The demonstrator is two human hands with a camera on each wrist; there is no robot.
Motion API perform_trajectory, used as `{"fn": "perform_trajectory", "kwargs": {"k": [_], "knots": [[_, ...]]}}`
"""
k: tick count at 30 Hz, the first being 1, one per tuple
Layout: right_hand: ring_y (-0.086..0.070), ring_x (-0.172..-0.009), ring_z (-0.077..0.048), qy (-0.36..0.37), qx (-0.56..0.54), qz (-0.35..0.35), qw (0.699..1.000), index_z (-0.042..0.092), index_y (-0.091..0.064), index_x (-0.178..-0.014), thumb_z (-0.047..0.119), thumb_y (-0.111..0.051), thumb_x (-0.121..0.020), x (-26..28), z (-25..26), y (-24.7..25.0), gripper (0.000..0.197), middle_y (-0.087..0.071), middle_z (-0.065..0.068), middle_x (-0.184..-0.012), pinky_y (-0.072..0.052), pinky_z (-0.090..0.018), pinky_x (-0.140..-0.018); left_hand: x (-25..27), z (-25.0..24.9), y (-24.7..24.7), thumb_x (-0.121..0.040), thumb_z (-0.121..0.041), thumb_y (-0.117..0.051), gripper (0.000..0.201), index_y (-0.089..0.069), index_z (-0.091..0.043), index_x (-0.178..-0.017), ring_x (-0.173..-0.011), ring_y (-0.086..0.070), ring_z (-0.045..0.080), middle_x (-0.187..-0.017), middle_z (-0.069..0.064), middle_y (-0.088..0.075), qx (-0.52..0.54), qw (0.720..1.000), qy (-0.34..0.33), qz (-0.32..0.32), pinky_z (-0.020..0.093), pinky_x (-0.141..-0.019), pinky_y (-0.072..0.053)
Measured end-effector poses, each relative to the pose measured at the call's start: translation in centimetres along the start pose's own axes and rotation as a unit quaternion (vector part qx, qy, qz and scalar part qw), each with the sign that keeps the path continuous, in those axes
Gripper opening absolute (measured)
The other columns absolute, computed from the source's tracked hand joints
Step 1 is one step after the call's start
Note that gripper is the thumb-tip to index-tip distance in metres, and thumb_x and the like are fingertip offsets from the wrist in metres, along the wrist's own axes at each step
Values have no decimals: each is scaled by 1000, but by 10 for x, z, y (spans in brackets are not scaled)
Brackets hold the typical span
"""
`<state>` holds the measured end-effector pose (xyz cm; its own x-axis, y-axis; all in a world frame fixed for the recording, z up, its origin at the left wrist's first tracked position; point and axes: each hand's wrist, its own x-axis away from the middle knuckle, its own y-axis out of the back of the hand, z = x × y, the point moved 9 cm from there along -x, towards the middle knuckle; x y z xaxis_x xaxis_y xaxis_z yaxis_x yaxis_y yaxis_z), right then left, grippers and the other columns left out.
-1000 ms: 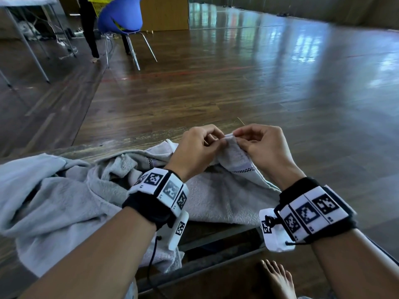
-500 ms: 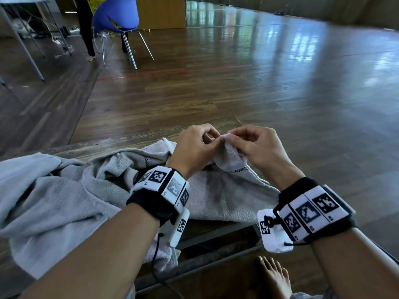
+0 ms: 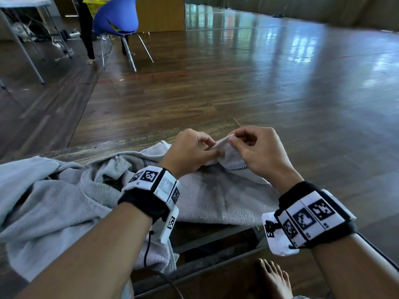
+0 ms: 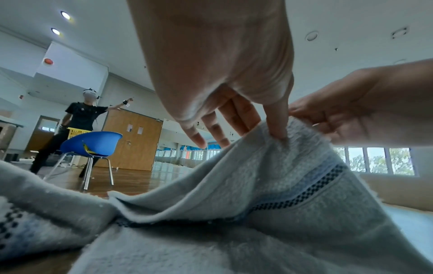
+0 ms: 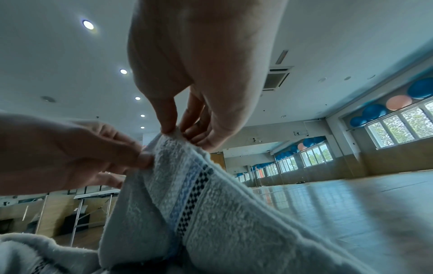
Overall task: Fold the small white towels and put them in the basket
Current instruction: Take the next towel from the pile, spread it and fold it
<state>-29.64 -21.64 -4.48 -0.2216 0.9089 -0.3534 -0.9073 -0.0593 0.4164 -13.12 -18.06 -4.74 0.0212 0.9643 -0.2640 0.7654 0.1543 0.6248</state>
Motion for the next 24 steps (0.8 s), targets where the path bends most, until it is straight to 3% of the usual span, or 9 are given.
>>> {"fn": "perform_trajectory", "kwargs": {"k": [3,6,10,12,14,16,20,24], "knots": [[-71,-73,-6,20,-25,-21,999,24,-78,-85,20,-77,-88,0,3,11,5,-75,9,-77,-53,-14,-65,0,7,5,-76,-27,-85,24,-80,-10,-91,-80,-71,27,-82,7,-76,-18,1000,-3,18,42,-76,-55],[-72,-72,-6,50,-72,-61,994,27,-76,-85,17,-76,-89,0,9,28,11,-76,11,-80,-54,-14,-66,0,18,17,-78,-22,-83,22,-80,-8,-94,-85,-71,22,-86,5,-76,-45,999,-7,13,42,-81,-56],[-70,-72,-3,74,-86,-115,987,30,-74,-82,18,-75,-89,0,10,51,14,-75,16,-80,-54,-13,-66,1,29,32,-79,-21,-81,14,-80,-10,-85,-78,-68,17,-83,2,-74,-99,995,-29,-18,32,-74,-53],[-68,-68,1,59,-73,-147,985,32,-73,-79,20,-75,-89,0,2,61,16,-72,21,-75,-52,-11,-63,0,36,44,-78,-19,-80,8,-79,-13,-83,-71,-65,2,-80,-4,-73,-90,994,-27,-48,20,-65,-49],[-66,-66,3,31,-64,-173,982,32,-72,-76,23,-76,-88,-2,-12,71,15,-71,23,-72,-51,-11,-61,0,44,53,-80,-22,-78,5,-77,-18,-83,-69,-62,-5,-78,-10,-71,-97,993,-22,-63,10,-63,-42],[-65,-66,5,7,-43,-182,982,31,-71,-74,28,-76,-86,-3,-23,75,13,-70,24,-70,-51,-11,-61,2,48,57,-84,-27,-73,4,-72,-24,-81,-72,-61,-4,-76,-13,-68,-126,990,-25,-65,10,-62,-39],[-64,-67,9,-18,-7,-186,982,32,-70,-73,33,-75,-85,-4,-37,77,13,-69,28,-70,-47,-6,-61,4,46,51,-95,-31,-60,13,-62,-22,-86,-65,-57,0,-70,-11,-62,-156,985,-50,-53,13,-55,-38],[-64,-66,7,-30,-1,-199,979,32,-70,-73,34,-74,-85,-4,-38,84,14,-70,17,-70,-50,-12,-64,8,36,51,-100,-32,-52,13,-57,-23,-92,-71,-54,-5,-72,-19,-55,-176,979,-91,-48,10,-56,-34]]}}
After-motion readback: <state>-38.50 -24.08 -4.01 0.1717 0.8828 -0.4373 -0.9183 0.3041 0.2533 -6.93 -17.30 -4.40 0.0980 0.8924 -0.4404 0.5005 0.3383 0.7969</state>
